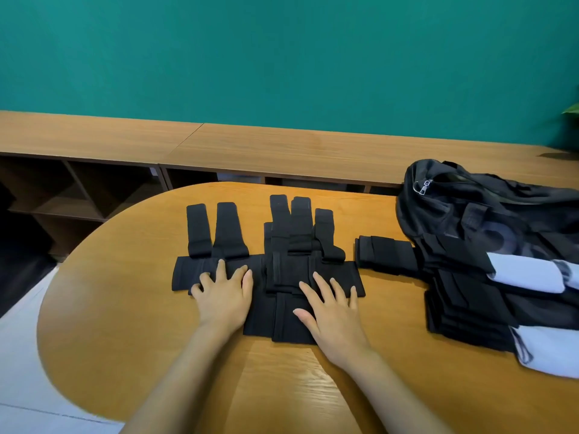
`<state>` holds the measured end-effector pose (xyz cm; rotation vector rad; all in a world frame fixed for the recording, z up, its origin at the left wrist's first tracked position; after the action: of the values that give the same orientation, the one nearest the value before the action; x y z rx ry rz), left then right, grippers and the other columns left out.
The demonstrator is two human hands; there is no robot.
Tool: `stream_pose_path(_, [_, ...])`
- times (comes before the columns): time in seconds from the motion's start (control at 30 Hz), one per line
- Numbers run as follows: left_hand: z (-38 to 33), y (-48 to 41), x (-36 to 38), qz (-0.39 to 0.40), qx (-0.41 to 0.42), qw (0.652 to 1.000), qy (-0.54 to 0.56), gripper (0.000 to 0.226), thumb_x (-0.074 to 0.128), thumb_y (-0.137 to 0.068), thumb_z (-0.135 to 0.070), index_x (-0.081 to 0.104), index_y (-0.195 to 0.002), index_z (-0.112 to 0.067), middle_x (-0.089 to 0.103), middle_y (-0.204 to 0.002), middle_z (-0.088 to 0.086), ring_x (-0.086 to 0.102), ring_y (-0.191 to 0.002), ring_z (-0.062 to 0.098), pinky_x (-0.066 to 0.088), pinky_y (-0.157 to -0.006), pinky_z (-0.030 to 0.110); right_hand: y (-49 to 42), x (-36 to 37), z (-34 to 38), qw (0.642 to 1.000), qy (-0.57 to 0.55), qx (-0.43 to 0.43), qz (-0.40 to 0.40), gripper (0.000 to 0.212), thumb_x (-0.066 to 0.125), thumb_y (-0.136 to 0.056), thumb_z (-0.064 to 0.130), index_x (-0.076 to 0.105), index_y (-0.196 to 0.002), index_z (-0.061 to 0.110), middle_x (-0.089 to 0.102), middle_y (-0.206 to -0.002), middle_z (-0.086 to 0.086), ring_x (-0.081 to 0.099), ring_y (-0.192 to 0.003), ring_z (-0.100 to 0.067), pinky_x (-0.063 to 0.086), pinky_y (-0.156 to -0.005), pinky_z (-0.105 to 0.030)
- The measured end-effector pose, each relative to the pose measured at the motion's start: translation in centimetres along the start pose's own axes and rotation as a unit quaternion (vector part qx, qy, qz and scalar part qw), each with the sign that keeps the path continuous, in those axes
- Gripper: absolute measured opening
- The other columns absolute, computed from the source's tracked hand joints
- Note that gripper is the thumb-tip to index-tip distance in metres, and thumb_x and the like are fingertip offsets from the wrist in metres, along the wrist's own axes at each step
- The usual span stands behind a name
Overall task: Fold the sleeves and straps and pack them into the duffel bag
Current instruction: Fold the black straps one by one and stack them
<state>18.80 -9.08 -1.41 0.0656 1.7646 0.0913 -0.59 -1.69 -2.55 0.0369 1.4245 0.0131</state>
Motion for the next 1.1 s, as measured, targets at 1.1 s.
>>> stream_pose_path(1.1, [-7.4,8.0,3.3,-0.093,0.175,0.98,-0.032,0.075,-0.002,-0.089,-0.062,0.025,-0.153,-0.033,0.02,-0.162,-0.005,0.003,-0.151,0.024,-0.015,-0.113,0.062,9.0,-3.7,-4.9,0.992,0.026,-0.076,-0.098,0.086,-0.005,-0.094,0.065,0.039,-0.149,0.015,0.031,-0.158,0.006,0.018,-0.148,-0.008,-0.008,-0.12,-0.042])
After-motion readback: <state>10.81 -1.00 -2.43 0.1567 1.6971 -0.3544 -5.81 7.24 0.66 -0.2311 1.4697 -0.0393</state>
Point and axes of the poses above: each hand's wrist, its own y-axis away from the middle knuckle, its own x-axis out of the palm, z = x × y, the point moved 8 cm from there along -y, towards the middle knuckle
